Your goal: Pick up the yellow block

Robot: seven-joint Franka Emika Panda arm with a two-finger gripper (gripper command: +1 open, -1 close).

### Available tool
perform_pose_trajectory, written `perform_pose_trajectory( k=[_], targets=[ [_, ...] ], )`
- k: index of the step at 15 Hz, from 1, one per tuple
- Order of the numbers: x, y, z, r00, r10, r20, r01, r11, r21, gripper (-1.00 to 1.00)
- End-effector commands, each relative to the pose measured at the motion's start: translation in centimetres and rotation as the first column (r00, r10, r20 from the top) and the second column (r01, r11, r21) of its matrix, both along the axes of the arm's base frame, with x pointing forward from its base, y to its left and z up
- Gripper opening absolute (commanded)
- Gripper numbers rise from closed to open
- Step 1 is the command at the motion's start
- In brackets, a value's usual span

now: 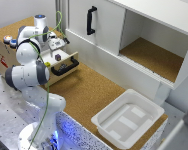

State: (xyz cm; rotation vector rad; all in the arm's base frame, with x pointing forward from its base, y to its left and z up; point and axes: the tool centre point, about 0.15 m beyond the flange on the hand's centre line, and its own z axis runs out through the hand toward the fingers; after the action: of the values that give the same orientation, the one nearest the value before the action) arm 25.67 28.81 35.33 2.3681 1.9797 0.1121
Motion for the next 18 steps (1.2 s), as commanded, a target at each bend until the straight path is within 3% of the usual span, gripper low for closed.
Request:
perform_pose_trajectory(
  k=[1, 3, 4, 12, 18],
  targets=[
    [0.1, -1.2, -3.7, 1.000, 0.004, 0.018, -0.005, 0.999, 0.034, 1.00],
    [0.3, -0.8, -3.8, 1.000, 0.001, 0.010, -0.002, 0.999, 0.054, 1.00],
    [0.5, -0.5, -3.8, 1.000, 0.013, 0.007, -0.013, 0.998, 0.059, -1.00],
    [0.5, -1.0, -4.2, 0.999, 0.029, -0.018, -0.028, 0.999, 0.043, -1.00],
    [2.3, -3.6, 4.0, 0.996, -0.083, 0.044, 0.076, 0.986, 0.150, -1.00]
  ],
)
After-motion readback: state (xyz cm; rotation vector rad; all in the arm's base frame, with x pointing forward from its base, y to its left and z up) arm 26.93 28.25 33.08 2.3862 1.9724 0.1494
